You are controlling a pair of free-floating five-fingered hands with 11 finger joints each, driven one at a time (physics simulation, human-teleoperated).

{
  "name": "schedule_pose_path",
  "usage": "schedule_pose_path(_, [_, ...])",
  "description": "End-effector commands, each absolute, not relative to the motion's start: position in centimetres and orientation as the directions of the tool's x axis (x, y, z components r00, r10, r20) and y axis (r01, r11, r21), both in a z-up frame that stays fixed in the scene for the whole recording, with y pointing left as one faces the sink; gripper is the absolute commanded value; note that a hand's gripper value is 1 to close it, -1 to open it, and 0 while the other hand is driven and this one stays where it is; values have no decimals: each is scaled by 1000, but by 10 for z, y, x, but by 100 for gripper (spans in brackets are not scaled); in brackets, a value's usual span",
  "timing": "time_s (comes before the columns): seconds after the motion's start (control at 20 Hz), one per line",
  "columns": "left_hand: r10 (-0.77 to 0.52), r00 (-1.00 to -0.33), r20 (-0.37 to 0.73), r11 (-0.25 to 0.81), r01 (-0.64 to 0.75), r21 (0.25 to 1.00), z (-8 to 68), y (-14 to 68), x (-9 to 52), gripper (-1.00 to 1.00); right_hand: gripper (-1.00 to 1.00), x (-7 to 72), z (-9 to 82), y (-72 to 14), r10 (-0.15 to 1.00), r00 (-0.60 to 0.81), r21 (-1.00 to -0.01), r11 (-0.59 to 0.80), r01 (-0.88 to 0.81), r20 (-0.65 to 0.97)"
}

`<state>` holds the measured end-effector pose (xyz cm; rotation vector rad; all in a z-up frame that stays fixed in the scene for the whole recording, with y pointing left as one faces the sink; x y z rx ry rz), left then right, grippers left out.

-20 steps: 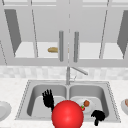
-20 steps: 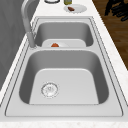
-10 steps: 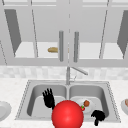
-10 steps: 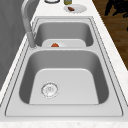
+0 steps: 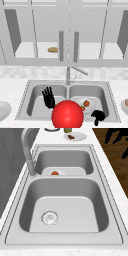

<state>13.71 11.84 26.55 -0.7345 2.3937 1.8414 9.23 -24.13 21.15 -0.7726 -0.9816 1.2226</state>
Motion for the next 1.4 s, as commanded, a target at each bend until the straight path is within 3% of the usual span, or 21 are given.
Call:
schedule_pose_path(0.0, [-365,-848,-384,241,-485,841,269,141,144,-100,0,92,212,-241,980,54,-897,195,-397,189])
schedule_pose_path(0.25, [-373,-829,-416,242,-520,819,280,163,151,-100,0,92,212,-241,980,54,-897,195,-397,189])
schedule_pose_path(0.3, [-372,-849,-375,260,-483,836,288,168,149,-100,0,92,212,-241,980,54,-897,195,-397,189])
schedule_pose_path(0.5, [-370,-847,-383,308,-500,809,288,175,161,-100,0,92,212,-241,980,54,-897,195,-397,189])
schedule_pose_path(1.35, [-409,-842,-353,318,-494,809,289,184,168,-100,0,92,212,-241,980,54,-897,195,-397,189])
